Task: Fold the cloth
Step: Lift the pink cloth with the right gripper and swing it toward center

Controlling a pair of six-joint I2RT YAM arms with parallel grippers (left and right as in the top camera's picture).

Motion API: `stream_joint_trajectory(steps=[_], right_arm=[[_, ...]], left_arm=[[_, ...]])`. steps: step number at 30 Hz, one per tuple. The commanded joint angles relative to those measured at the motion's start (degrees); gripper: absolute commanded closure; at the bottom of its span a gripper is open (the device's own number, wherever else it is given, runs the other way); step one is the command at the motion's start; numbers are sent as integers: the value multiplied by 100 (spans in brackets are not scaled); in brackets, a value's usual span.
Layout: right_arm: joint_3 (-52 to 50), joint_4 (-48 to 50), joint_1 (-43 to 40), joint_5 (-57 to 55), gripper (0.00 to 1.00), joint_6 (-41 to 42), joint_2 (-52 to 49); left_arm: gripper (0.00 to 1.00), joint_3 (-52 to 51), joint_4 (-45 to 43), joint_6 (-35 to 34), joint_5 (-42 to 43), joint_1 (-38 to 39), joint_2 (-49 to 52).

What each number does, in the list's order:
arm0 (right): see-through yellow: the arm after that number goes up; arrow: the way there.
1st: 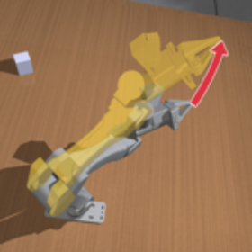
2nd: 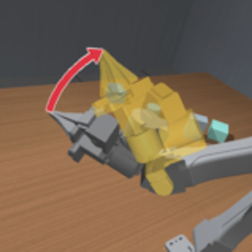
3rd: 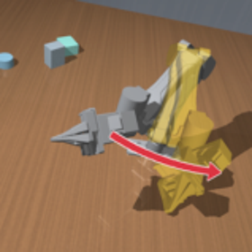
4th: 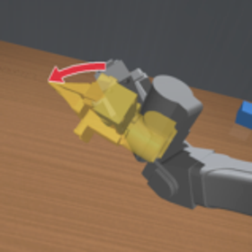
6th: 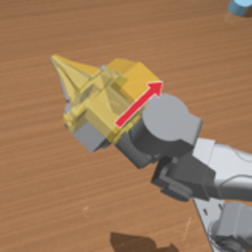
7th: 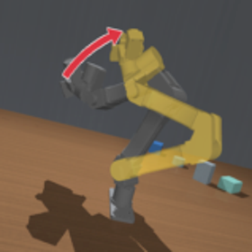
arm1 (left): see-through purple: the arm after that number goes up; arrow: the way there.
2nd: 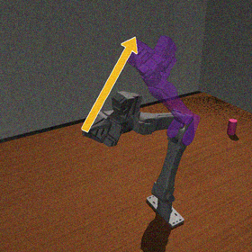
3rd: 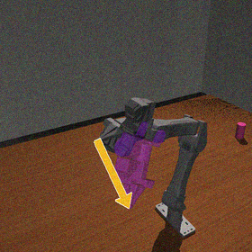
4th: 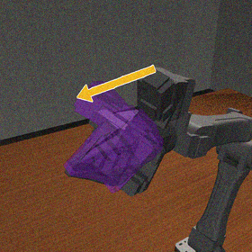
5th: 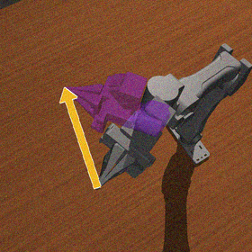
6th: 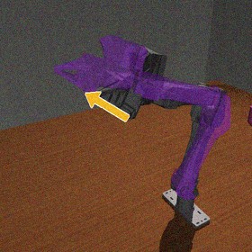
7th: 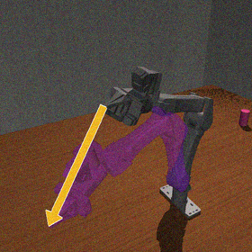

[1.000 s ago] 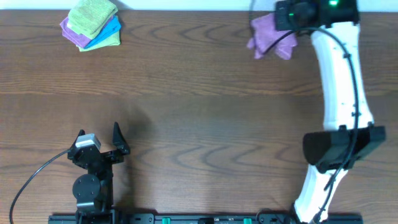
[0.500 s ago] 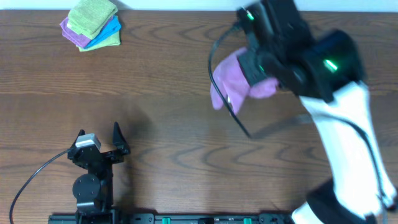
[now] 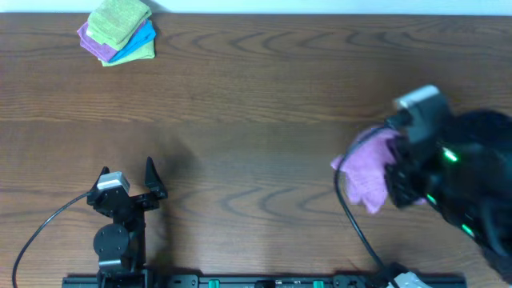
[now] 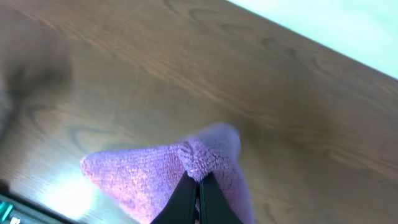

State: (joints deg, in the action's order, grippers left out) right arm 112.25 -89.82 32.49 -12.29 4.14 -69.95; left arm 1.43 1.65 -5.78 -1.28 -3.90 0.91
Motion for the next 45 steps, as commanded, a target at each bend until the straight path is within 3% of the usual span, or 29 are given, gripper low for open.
stream_joint_trajectory(steps=[1, 11, 22, 45], right_arm=[[-479, 501, 44, 125, 98, 96, -446], [-422, 2618, 50, 354, 98, -212, -2295], [625, 2826, -4, 310, 98, -557, -2361], [2015, 4286, -63, 310, 98, -1110, -2361]], left_arm=[[5, -105, 282, 0, -44, 17, -26], [4, -105, 282, 0, -44, 17, -26], [4, -105, 282, 0, -44, 17, -26], [5, -105, 282, 0, -44, 17, -26]])
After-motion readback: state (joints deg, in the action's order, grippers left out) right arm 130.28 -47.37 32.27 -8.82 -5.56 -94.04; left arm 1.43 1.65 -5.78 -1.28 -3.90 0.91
